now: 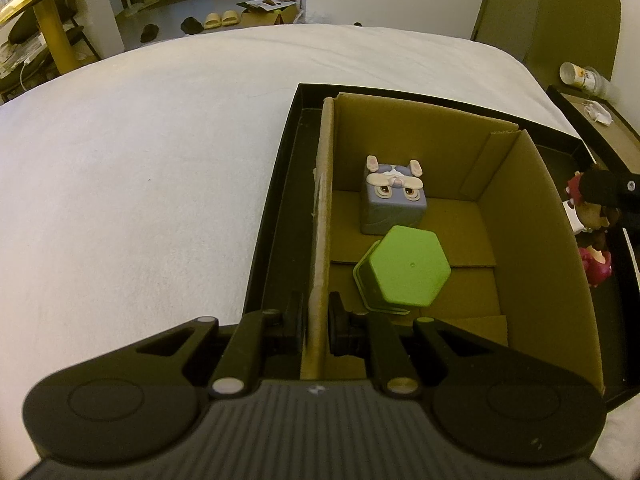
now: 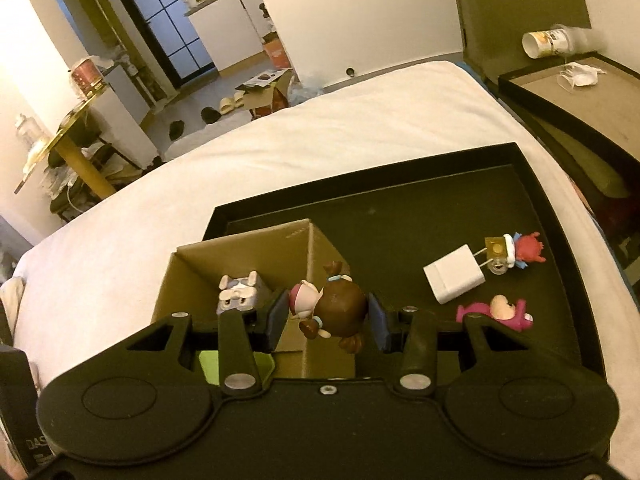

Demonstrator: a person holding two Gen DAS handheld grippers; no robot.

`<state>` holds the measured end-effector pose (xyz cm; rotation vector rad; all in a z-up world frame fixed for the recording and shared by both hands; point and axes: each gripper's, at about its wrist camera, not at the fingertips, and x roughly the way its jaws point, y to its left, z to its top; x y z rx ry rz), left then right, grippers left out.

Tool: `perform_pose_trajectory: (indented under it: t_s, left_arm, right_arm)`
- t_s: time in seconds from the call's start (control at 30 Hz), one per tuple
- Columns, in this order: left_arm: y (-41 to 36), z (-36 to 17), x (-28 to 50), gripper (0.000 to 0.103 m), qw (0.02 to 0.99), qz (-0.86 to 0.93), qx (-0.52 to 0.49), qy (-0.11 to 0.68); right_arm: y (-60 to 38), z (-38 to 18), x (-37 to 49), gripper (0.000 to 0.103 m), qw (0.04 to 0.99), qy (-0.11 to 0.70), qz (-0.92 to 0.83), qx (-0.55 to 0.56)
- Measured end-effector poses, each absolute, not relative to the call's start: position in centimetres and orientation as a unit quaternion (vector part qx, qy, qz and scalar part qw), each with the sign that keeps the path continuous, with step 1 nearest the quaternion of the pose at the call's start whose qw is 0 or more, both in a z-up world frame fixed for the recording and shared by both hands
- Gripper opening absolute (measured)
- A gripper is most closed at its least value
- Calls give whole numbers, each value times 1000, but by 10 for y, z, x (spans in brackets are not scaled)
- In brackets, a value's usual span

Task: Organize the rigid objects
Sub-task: 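Carry the brown bear into the box beside the cube and release it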

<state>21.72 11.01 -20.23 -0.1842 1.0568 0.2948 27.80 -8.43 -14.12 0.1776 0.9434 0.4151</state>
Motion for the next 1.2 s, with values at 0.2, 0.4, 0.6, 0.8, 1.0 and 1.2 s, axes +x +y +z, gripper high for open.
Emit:
perform_pose_trajectory:
  t_s: [0.2, 0.4, 0.6, 0.8, 1.0, 1.2]
  left_arm:
    - [110, -202, 217, 11, 850, 139, -87, 501]
    - [111, -201, 217, 11, 849, 137, -88, 502]
    - [113, -202, 216, 11, 850, 137, -95, 500]
    - [115, -201, 215, 11, 850, 135, -96, 500]
    - [114, -201, 215, 11, 850, 135, -96, 499]
    - [114, -201, 215, 11, 850, 135, -96, 499]
  right_arm:
    - [-72, -135, 274, 43, 868, 443, 213, 75]
    - [-62, -133, 273, 43, 867, 439, 225, 70]
    - [-48, -135, 271, 43, 862, 443, 241, 53]
    - [-37, -142, 273, 43, 856, 452, 247, 45]
    - [-29, -149, 277, 43, 853, 458, 248, 31]
    - [-26, -152, 283, 44, 855, 459, 241, 23]
